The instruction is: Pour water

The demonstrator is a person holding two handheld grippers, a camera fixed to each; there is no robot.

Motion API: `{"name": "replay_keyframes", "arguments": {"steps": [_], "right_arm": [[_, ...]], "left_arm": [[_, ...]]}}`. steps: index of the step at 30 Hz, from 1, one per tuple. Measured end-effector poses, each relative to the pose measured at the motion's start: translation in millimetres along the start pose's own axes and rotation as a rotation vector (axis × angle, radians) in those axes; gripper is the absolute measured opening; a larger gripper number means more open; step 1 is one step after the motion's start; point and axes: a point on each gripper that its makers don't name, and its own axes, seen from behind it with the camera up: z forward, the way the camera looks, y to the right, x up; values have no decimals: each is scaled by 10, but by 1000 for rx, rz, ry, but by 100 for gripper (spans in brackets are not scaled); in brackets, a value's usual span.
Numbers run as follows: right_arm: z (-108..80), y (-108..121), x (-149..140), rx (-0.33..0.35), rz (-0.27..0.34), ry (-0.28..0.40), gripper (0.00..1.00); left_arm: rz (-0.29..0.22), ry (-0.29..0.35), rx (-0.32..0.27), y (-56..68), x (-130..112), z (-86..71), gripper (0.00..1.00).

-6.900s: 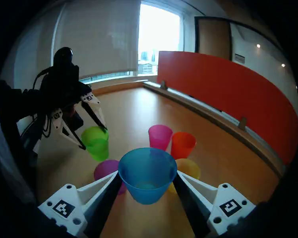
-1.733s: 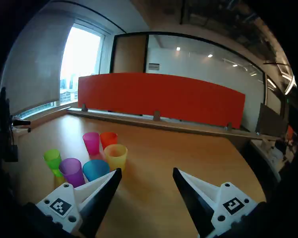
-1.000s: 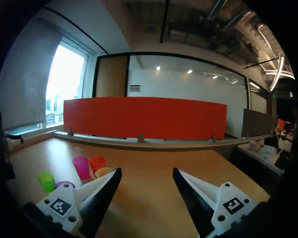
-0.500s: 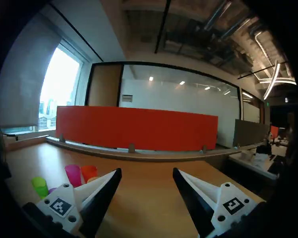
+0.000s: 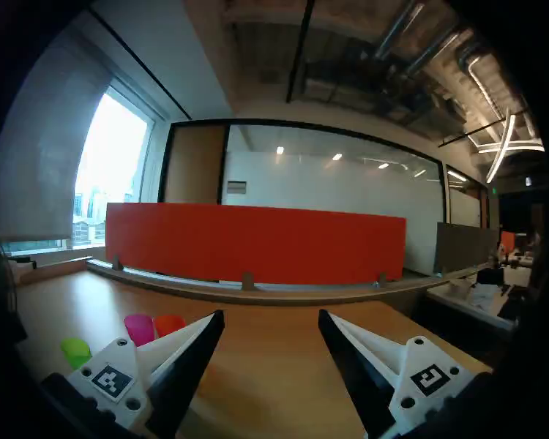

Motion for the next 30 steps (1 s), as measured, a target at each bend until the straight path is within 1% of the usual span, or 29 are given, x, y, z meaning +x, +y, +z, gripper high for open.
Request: {"name": "replay_keyframes", "arguments": {"steps": [6, 12, 18, 21, 26, 30], "right_arm": [[-69, 48, -21, -29, 3, -5, 100], [-137, 43, -37, -49, -14, -14, 100], [-269, 84, -60, -74, -8, -17, 100], [-349, 141, -34, -89, -2, -9, 100], [-455, 228, -10, -104, -7, -6, 100], [-533, 293, 17, -121, -15, -4, 100]], "left_arm": [[39, -5, 19, -1, -138, 30, 92], [43, -3, 30, 4, -236, 61, 92], [57, 4, 51, -32, -292, 74, 92], [68, -1, 52, -15, -342, 70, 92], [64, -5, 58, -6, -429, 80, 92], [56, 2, 61, -12, -442, 78, 92]]}}
